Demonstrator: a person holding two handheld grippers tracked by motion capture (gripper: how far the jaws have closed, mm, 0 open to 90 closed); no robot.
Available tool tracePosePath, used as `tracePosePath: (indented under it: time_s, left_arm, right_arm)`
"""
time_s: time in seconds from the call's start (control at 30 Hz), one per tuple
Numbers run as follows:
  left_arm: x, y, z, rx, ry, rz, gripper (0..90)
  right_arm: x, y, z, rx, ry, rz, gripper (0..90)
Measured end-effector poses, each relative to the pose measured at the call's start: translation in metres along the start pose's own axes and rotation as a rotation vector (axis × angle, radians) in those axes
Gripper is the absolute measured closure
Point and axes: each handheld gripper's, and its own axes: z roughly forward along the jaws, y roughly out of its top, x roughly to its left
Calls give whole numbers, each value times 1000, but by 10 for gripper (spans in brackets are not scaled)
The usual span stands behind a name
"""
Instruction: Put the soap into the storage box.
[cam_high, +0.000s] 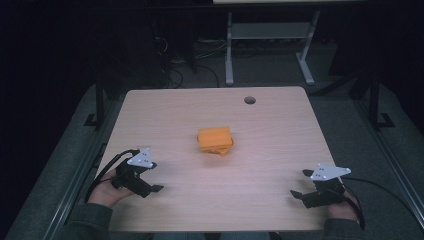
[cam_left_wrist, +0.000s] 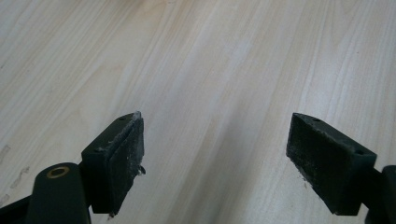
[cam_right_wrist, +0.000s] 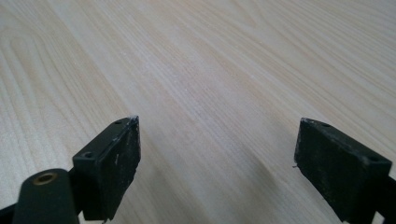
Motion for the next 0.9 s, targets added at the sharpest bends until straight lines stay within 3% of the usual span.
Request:
tracePosePath:
  time_s: [0.47, 0.5, 0.67, 0.9]
  left_arm:
    - [-12, -19, 8, 12, -9, -46, 185]
    - [-15, -21, 8, -5, -12, -49, 184]
    - [-21, -27, 8, -17, -11, -39, 188]
    - [-17, -35, 14, 1, -25, -59, 181]
  right_arm:
    - [1, -1, -1, 0, 0, 0, 140]
    - [1, -1, -1, 1, -2, -1, 140]
    - [1, -1, -1, 5, -3, -3, 140]
    - [3, 1, 0, 11, 6, -28, 140]
